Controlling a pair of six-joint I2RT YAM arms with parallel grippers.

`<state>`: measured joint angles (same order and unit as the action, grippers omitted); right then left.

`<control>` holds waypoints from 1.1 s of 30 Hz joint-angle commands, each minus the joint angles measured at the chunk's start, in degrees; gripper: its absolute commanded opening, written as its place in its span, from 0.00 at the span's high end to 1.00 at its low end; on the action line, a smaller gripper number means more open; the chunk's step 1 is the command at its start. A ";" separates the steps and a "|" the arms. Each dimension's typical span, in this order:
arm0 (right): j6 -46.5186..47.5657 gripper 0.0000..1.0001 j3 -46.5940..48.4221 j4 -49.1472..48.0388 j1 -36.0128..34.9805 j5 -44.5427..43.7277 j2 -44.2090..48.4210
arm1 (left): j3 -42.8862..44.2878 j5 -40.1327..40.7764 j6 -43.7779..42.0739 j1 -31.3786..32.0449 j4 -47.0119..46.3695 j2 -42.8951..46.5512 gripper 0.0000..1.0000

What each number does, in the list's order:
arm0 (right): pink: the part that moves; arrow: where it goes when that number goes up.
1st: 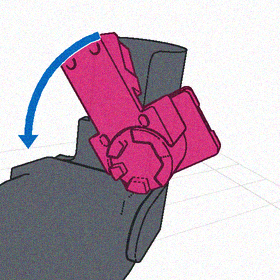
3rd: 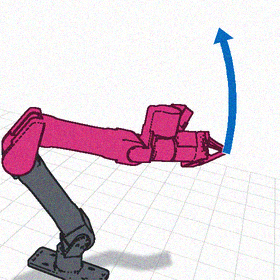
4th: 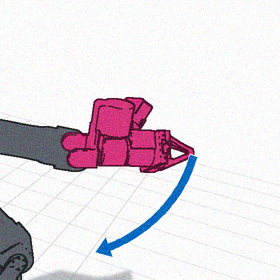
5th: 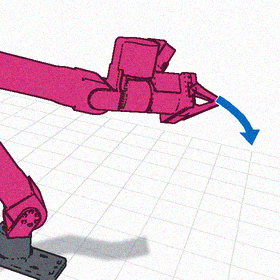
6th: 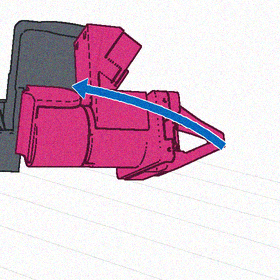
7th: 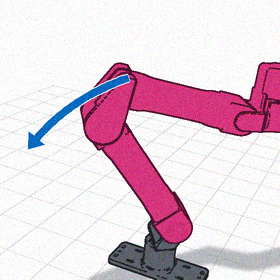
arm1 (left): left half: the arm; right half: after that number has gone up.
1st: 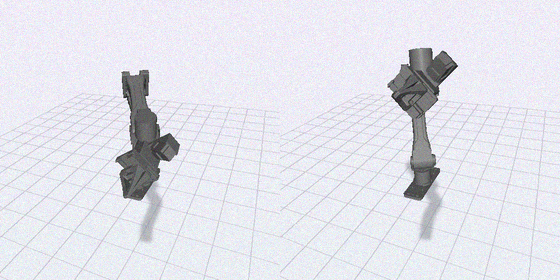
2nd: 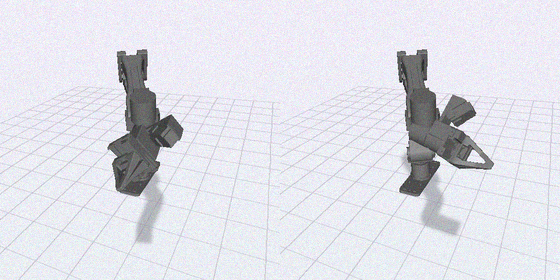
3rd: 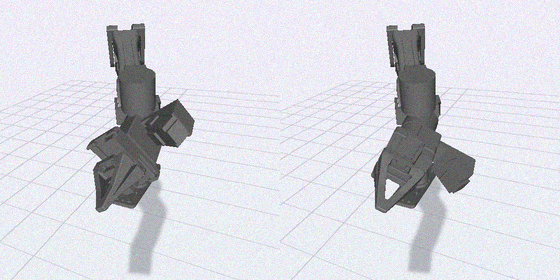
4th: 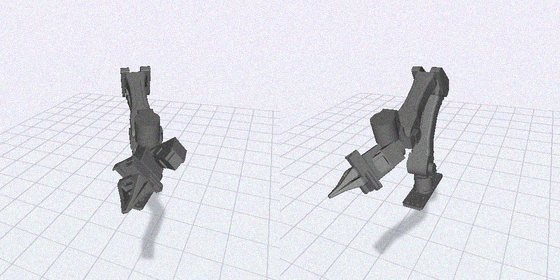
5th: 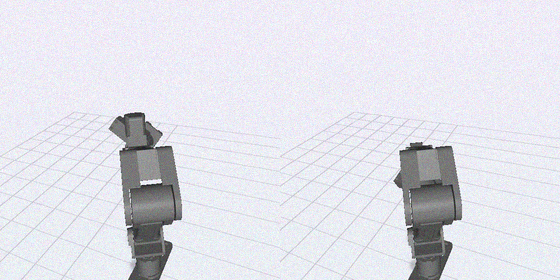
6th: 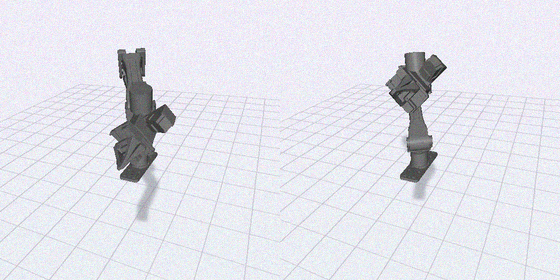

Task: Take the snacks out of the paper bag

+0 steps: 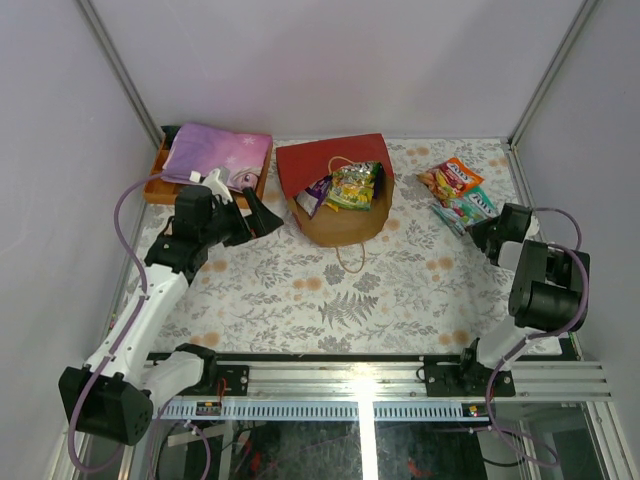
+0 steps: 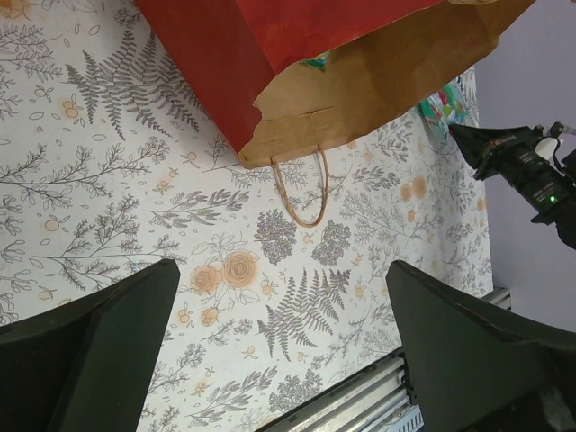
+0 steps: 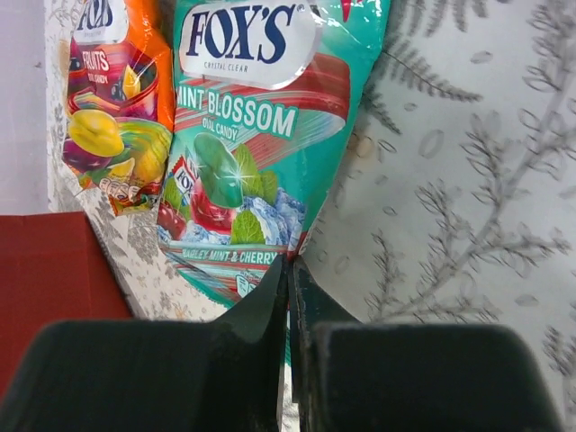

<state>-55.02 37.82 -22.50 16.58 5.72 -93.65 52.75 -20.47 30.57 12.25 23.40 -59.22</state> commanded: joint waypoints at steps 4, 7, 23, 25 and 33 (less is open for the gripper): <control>-0.77 0.63 6.76 -3.15 -2.30 1.75 -2.18 | 2.18 0.69 -1.83 -0.40 0.97 -0.28 0.00; -0.91 0.28 4.18 0.75 -4.62 -8.19 5.86 | 2.22 1.06 -2.11 -0.39 1.42 -0.14 0.00; 18.17 0.75 53.65 20.66 -11.83 3.82 -21.69 | 3.81 1.42 -3.80 -0.45 2.49 -2.53 0.00; 18.86 0.78 60.31 22.85 -11.83 5.75 -27.14 | 3.97 2.39 -4.33 -0.52 3.24 -2.38 0.00; 19.35 0.80 67.64 28.08 -11.84 8.72 -41.73 | 4.20 3.16 -4.80 -0.55 3.58 -3.50 0.00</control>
<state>-37.32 105.16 1.50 4.86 11.70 -132.25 54.96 -18.17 27.24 12.19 26.94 -62.24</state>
